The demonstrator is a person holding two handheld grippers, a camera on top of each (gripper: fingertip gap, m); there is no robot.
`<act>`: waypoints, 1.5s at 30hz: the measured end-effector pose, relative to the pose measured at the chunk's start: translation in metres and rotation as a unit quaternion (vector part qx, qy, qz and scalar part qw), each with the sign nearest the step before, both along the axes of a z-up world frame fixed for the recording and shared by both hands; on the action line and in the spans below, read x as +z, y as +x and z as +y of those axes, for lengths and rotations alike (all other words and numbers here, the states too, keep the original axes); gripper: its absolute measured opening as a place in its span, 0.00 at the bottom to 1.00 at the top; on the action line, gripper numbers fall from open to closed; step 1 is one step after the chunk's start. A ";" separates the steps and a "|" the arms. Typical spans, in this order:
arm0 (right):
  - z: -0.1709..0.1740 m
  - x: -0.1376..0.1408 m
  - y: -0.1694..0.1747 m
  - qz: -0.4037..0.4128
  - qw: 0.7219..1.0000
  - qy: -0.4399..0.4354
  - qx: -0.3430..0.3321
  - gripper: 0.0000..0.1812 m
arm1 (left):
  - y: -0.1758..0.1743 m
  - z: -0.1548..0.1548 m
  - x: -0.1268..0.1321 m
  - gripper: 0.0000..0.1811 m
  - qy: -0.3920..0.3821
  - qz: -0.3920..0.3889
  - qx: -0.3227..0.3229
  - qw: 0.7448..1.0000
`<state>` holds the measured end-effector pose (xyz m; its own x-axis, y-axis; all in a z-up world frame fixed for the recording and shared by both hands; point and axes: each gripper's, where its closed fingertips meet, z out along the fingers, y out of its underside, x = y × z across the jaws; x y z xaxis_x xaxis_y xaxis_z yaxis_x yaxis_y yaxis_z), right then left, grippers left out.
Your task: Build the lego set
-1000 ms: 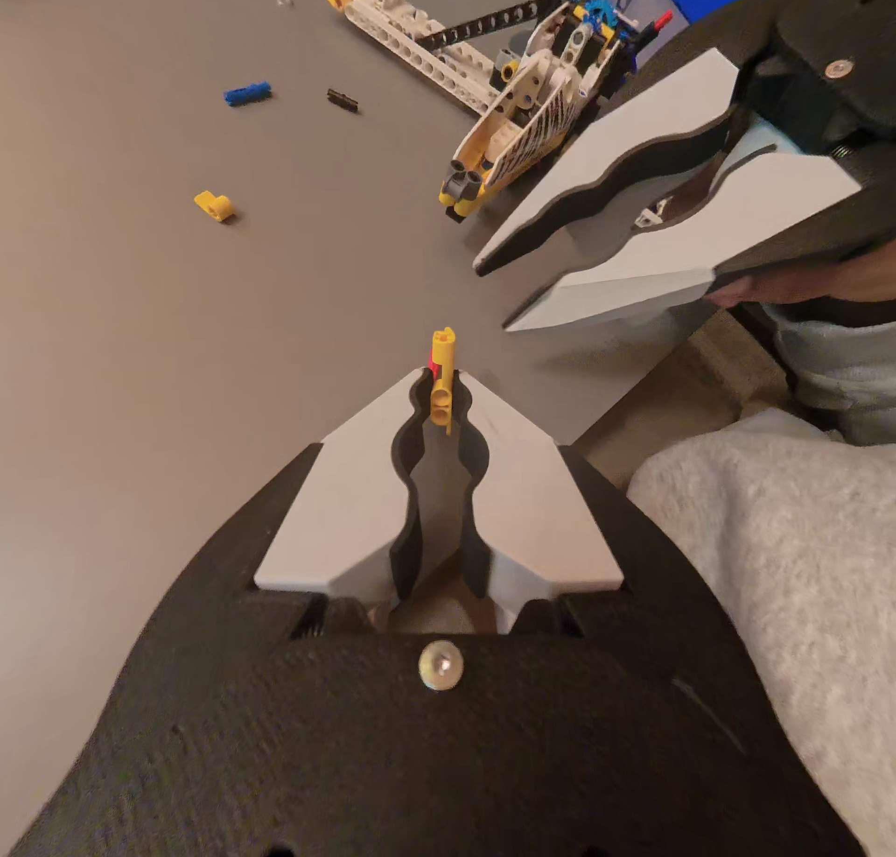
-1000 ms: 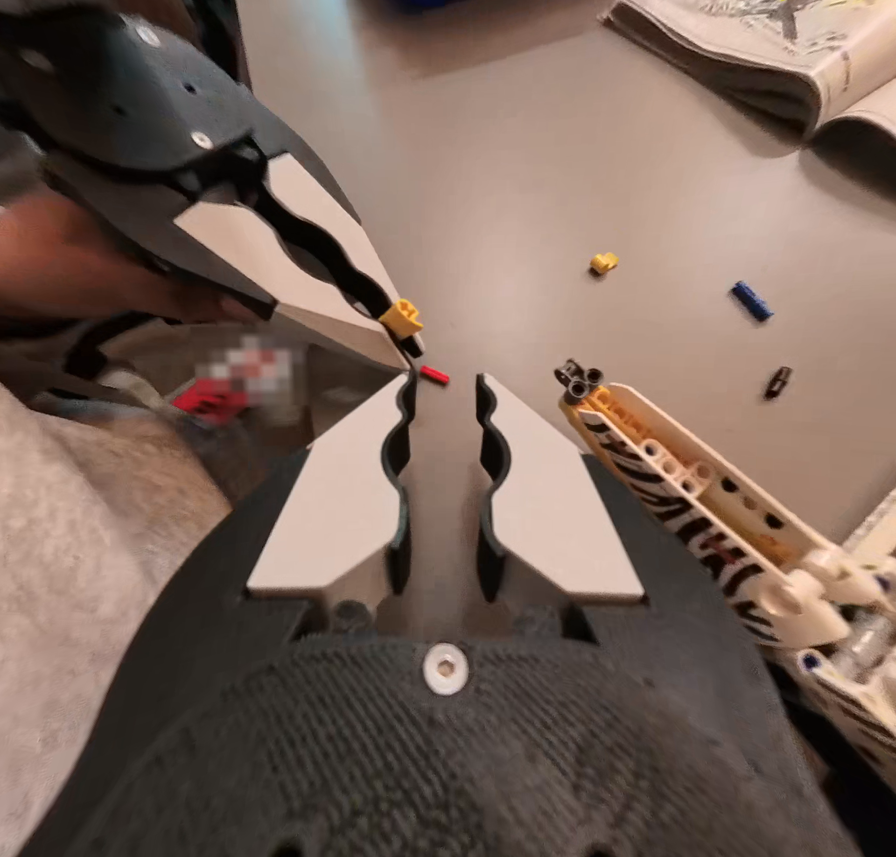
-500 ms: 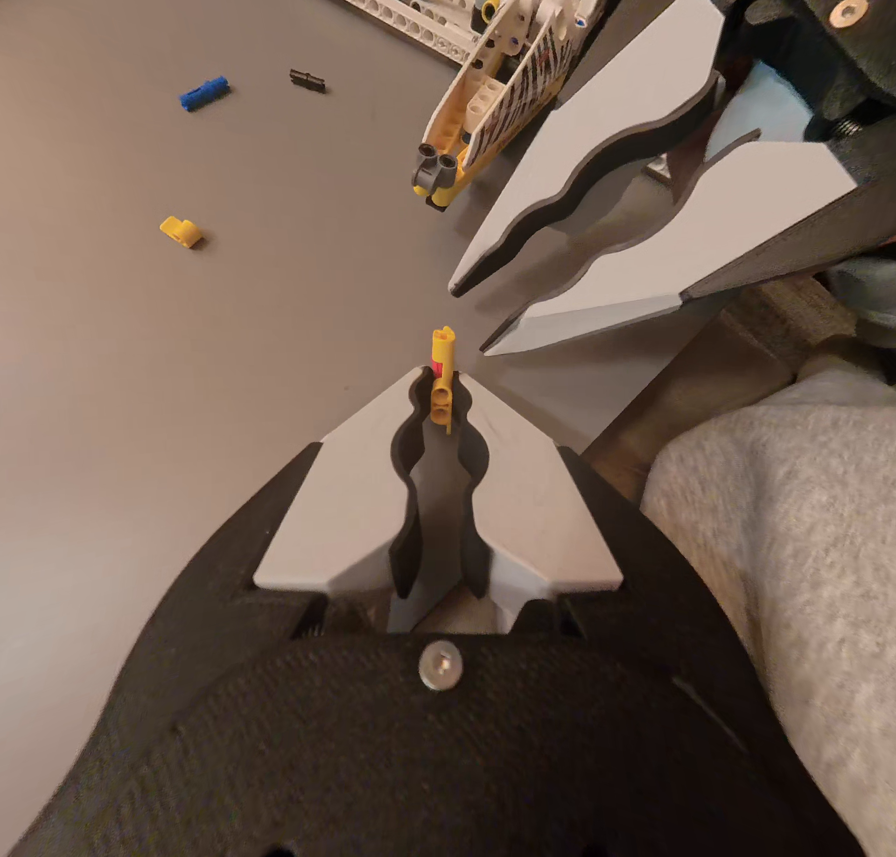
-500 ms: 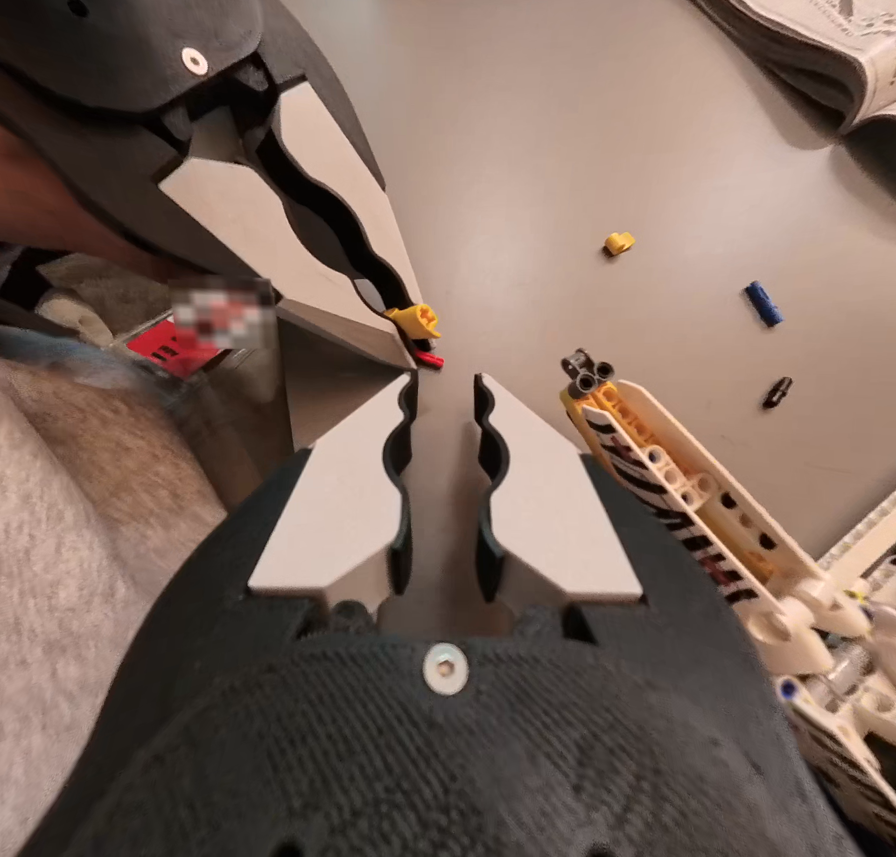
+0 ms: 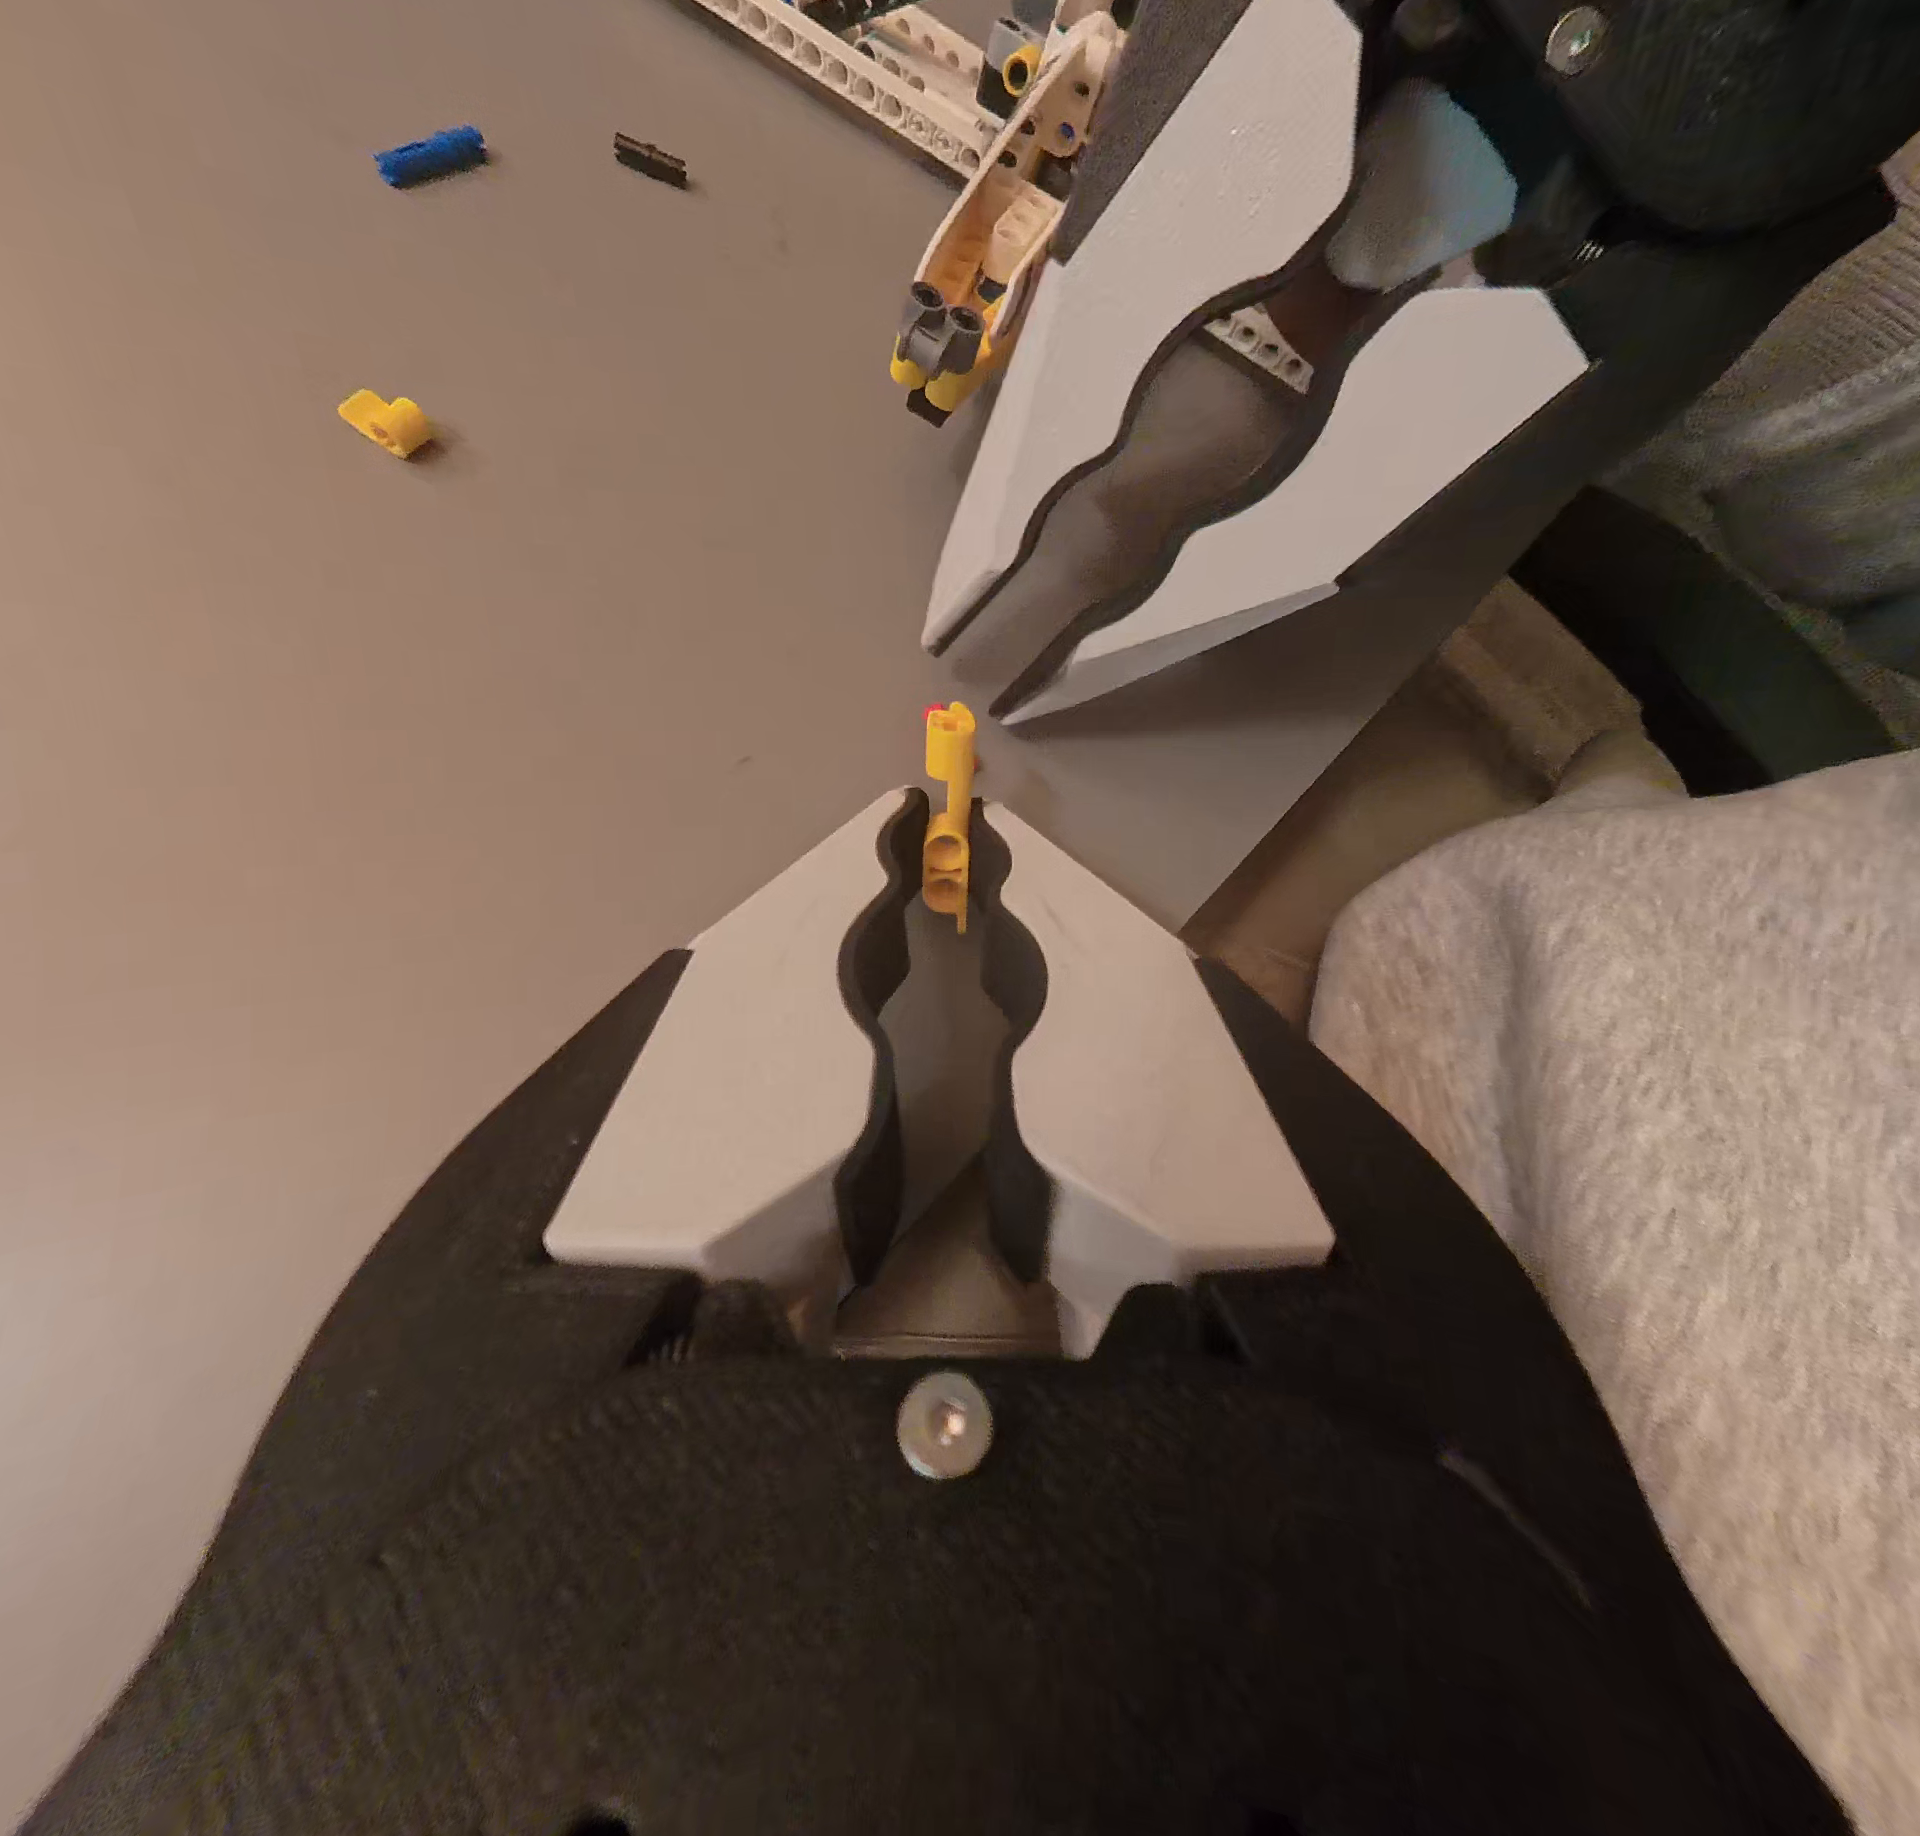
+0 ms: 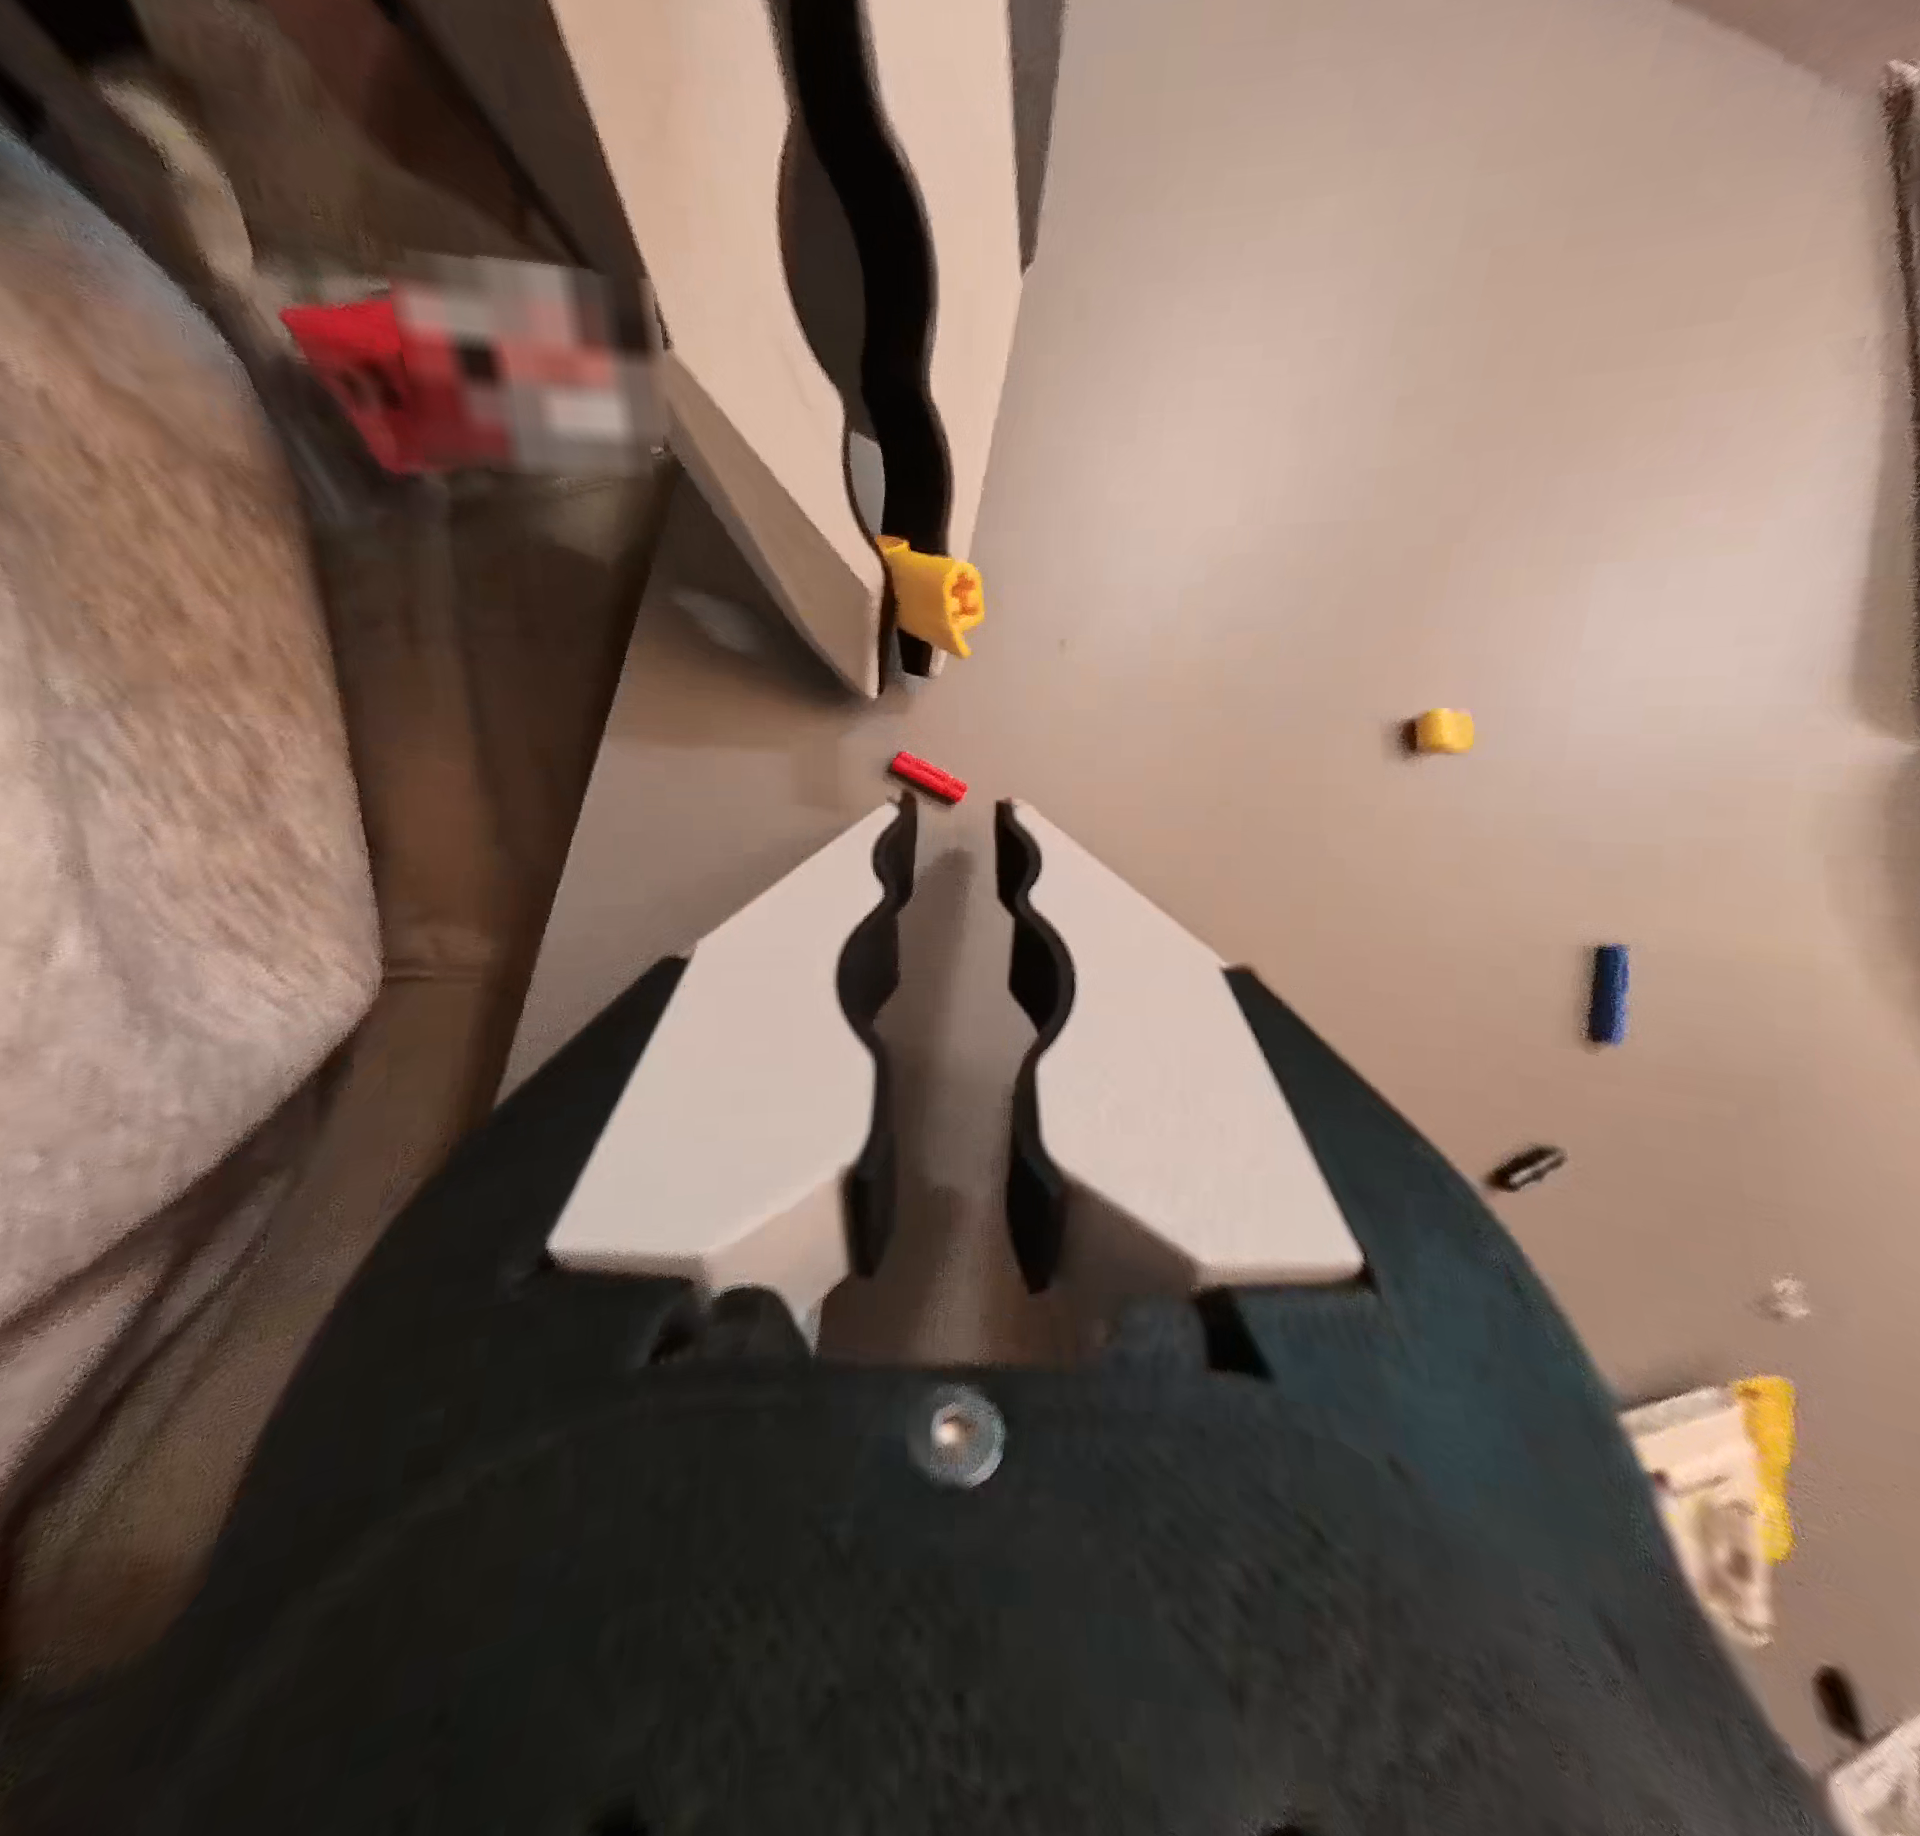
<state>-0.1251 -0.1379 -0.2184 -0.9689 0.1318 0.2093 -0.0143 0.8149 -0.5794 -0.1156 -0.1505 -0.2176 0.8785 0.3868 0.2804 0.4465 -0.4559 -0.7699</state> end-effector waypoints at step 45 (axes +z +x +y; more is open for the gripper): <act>-0.015 0.072 0.032 0.135 0.980 -0.147 0.015 0.01 | 0.029 0.004 0.074 0.01 0.337 -0.215 -0.089 0.912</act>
<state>-0.0932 -0.1529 -0.1466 -0.8876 0.1979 0.4160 -0.2207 0.6100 -0.7610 -0.0864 -0.1461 -0.1437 0.6630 -0.1397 0.7354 0.7386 -0.0379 -0.6731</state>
